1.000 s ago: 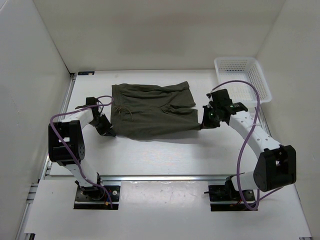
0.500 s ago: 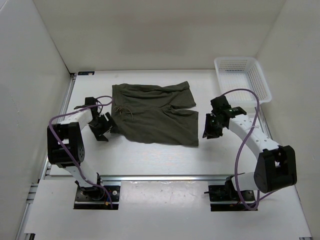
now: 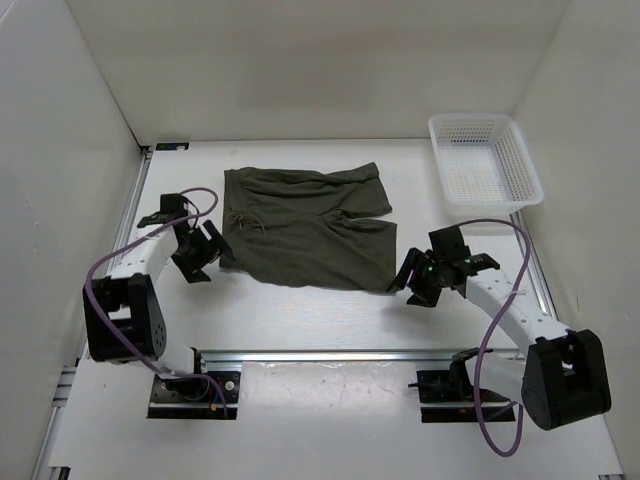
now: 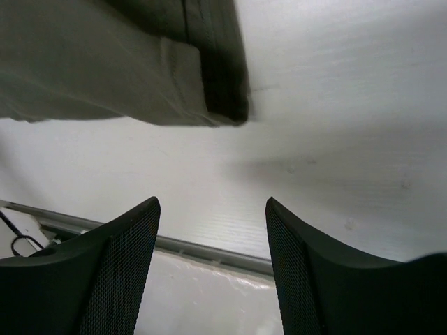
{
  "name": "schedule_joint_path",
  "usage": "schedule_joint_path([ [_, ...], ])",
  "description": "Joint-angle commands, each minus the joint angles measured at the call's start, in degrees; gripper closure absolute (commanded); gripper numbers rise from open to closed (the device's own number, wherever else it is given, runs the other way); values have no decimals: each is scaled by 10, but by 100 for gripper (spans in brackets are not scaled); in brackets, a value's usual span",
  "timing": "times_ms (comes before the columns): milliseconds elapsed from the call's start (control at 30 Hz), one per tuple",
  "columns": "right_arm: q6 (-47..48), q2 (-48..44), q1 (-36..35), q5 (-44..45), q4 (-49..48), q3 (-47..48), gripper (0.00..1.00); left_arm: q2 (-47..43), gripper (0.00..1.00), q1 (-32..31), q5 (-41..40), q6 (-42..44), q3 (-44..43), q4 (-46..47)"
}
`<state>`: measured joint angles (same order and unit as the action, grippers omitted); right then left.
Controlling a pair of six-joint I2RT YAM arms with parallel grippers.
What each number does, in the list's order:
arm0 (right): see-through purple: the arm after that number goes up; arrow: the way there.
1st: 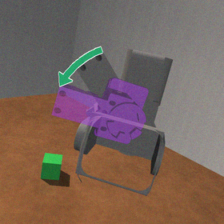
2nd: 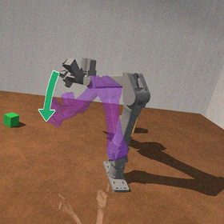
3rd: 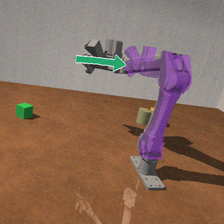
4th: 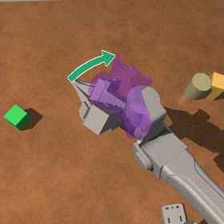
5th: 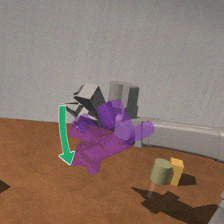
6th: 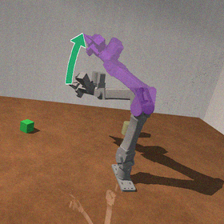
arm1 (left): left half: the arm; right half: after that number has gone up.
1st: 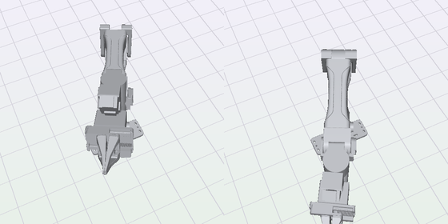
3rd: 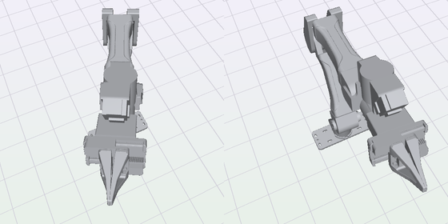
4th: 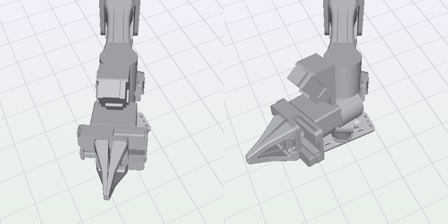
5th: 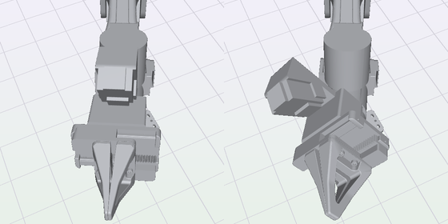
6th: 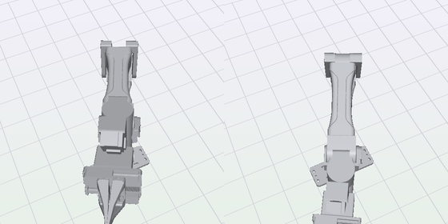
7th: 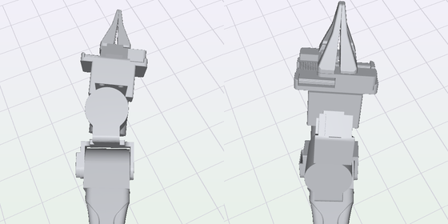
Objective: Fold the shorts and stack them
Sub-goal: Flatten the shorts out, then fold the shorts
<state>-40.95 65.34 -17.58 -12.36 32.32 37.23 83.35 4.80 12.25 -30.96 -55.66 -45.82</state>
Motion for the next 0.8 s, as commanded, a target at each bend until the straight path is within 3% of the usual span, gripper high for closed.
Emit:
schedule_joint_path([
  [0, -61, -4, 2, -10, -83, -7, 33, 30, 7, 3, 27, -18, 15, 35],
  [233, -122, 51, 2, -10, -195, -48, 37, 110, 11, 3, 27, -18, -26, 56],
  [333, -136, 77, -3, 3, -210, -54, 38, 129, 31, 3, 22, -18, -31, 62],
  [367, -145, 84, -3, 8, -210, -63, 38, 137, 41, 3, 16, -18, -31, 62],
  [400, -151, 84, -3, 8, -218, -63, 38, 137, 61, -2, 15, -18, -31, 62],
  [500, -158, 90, -3, 24, -224, -63, 38, 142, 89, -2, 1, -24, -37, 67],
  [667, -185, 132, -14, 58, -262, -68, 42, 148, 89, -2, -4, -24, -37, 67],
  [733, -191, 158, -26, 58, -290, -68, 47, 148, 89, -2, -4, -24, -37, 67],
  [767, -198, 167, -38, 70, -291, -56, 56, 148, 89, -2, -4, -24, -37, 67],
])
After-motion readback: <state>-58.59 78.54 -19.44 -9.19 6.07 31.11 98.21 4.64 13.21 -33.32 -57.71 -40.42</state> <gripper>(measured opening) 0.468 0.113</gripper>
